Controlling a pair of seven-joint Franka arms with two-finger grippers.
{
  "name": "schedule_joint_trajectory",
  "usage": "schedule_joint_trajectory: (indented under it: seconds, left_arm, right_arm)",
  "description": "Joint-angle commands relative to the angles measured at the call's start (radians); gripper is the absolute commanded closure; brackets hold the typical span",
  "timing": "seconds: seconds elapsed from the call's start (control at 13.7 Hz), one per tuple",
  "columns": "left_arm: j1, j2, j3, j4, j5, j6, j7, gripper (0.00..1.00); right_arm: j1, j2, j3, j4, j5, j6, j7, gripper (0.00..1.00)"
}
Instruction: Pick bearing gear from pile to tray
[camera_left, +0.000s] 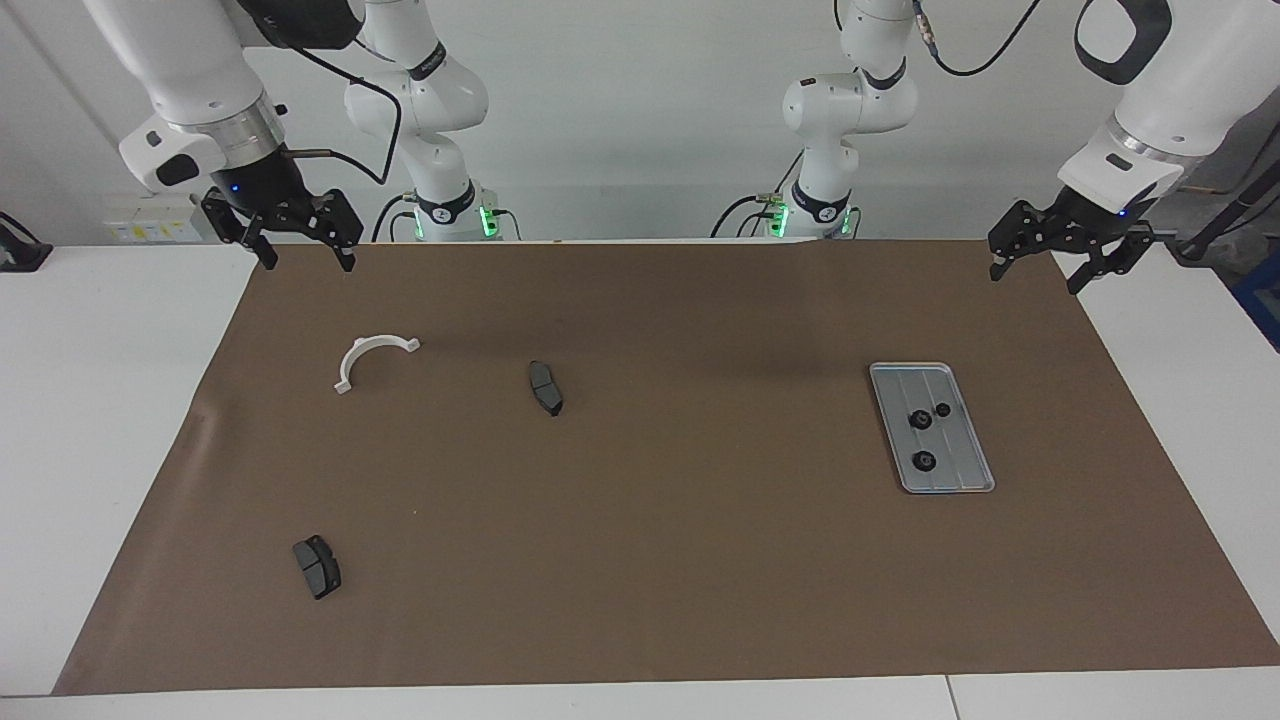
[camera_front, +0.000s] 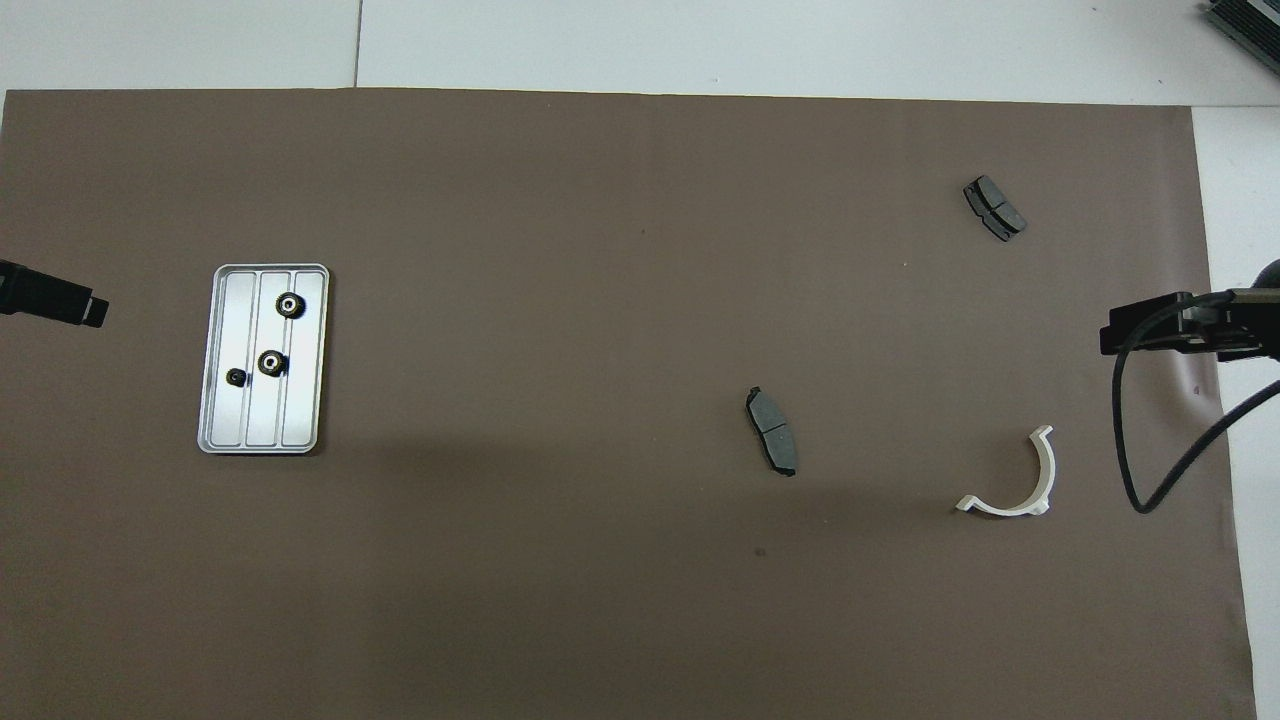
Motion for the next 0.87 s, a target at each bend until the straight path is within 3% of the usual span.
schedule_joint_trajectory:
  seconds: [0.0, 0.8]
  left_arm:
    - [-0.013, -0.033, 0.002, -0.04, 0.016, 0.021, -0.016, 0.0]
    - [-0.01, -0.032, 0.001, -0.04, 0.016, 0.033, -0.194, 0.0]
  right_arm:
    - [-0.002, -0.02, 0.003, -0.019, 0.006, -0.007, -0.006, 0.0]
    - [-0.002, -0.02, 0.003, -0.019, 0.006, -0.007, -0.006, 0.0]
